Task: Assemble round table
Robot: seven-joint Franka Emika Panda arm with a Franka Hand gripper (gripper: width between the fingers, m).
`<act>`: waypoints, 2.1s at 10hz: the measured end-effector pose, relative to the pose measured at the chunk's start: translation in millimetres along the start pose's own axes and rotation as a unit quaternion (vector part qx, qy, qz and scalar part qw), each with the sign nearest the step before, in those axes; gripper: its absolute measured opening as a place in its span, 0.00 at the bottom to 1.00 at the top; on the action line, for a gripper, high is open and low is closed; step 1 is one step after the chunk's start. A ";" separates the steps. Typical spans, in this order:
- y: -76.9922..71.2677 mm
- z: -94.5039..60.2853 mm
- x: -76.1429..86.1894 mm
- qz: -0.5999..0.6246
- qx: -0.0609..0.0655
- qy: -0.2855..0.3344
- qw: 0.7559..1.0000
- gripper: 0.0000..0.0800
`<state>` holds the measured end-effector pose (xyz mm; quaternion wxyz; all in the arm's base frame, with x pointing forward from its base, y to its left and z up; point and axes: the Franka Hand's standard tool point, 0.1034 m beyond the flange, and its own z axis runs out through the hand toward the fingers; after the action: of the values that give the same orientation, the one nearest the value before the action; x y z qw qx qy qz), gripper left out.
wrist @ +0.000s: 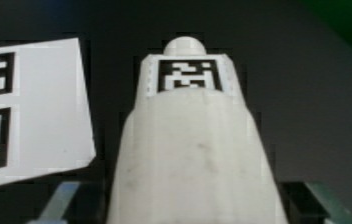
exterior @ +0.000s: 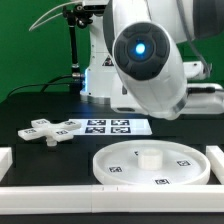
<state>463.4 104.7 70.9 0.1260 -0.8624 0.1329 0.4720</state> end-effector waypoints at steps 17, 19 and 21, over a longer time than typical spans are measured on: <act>-17.8 -113.8 1.1 -0.090 -0.016 0.437 0.895 0.51; -21.0 -115.5 3.4 -0.099 -0.010 0.513 0.852 0.51; -19.2 -121.6 6.2 -0.111 -0.008 0.574 0.811 0.51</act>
Offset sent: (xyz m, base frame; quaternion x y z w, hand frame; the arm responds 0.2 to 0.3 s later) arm 0.0000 0.0000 0.0000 0.0000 0.0650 0.0000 0.9979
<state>568.2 80.3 131.0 0.0709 -0.9863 0.0808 -0.1254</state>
